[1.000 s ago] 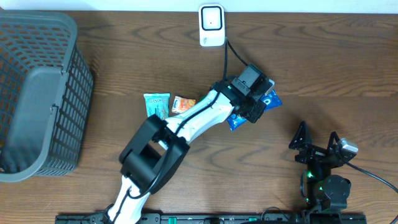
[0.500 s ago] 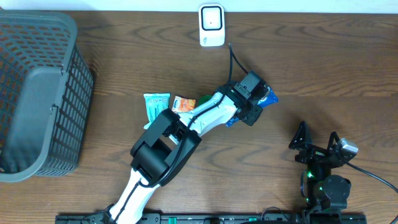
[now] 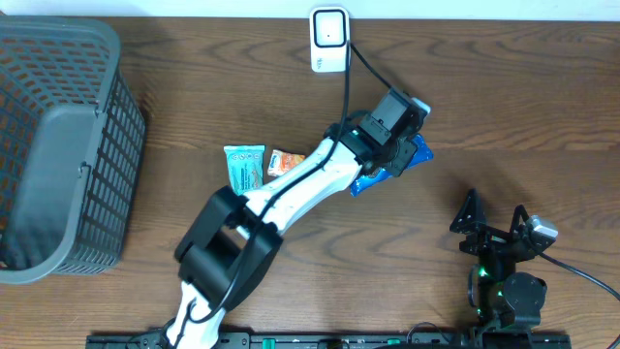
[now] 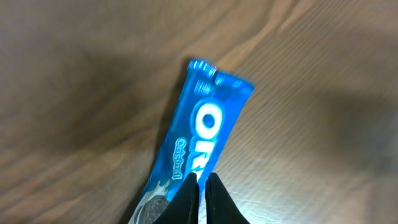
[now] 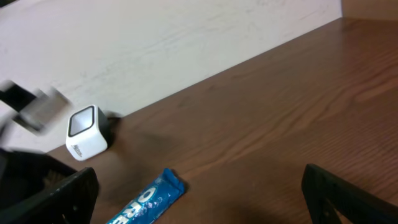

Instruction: Scan the item barcode

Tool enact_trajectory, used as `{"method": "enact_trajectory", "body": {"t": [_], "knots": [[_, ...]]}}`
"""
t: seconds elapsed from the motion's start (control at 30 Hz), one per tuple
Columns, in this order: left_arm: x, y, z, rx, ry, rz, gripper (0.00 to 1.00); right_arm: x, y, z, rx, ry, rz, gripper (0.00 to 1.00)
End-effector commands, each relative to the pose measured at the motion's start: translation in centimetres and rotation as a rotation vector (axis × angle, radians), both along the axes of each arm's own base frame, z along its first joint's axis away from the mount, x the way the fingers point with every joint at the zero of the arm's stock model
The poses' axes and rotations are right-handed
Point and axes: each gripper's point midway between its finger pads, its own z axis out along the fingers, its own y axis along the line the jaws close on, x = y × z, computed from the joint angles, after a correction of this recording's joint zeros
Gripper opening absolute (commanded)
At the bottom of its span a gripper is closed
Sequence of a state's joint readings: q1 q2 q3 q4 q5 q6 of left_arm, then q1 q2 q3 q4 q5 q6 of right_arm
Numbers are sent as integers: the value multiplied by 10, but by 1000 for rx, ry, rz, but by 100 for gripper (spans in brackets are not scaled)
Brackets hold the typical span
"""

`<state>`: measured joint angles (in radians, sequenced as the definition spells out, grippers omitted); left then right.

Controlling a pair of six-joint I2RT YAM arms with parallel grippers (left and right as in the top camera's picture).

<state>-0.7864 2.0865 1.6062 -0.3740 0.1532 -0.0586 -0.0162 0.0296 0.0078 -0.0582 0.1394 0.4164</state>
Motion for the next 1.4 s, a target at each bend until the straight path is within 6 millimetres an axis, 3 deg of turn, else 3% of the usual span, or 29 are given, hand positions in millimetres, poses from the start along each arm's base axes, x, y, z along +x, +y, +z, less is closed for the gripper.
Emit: {"method": "enact_trajectory", "body": {"t": [0.0,0.17,0.23,0.33,0.47,0.5,0.57,0.63,0.7,0.8,0.97,1.13,1.23,1.3,1.37], "knots": [[0,8,-46,79,51,3,8,0,1,-1,-11,3,-1,99],[1,15,-82,122,94,13,7,0,1,-1,-11,3,-1,99],[2,16,-82,124,92,11,7,0,1,-1,-11,3,-1,99],[5,12,-65,114,49,-25,8,0,1,-1,-11,3,-1,99],[7,9,-12,52,-20,-28,8,0,1,-1,-11,3,-1,99],[8,9,4,34,-41,-27,17,0,1,-1,-11,3,-1,99],[8,10,48,-7,-119,-51,48,0,1,-1,-11,3,-1,99],[14,21,93,-9,-240,-26,68,0,1,-1,-11,3,-1,99],[22,42,140,25,-384,26,82,0,1,-1,-11,3,-1,99],[30,86,208,115,-600,107,96,0,1,-1,-11,3,-1,99],[34,177,293,283,-831,283,100,0,1,-1,-11,3,-1,99],[25,272,358,363,-956,497,98,0,1,-1,-11,3,-1,99],[10,330,383,370,-979,635,98,0,3,-1,15,-1,9,99],[1,357,393,366,-983,711,98,2,11,6,70,-36,53,99],[-12,386,401,356,-982,797,98,3,33,23,64,-100,186,99]]}}
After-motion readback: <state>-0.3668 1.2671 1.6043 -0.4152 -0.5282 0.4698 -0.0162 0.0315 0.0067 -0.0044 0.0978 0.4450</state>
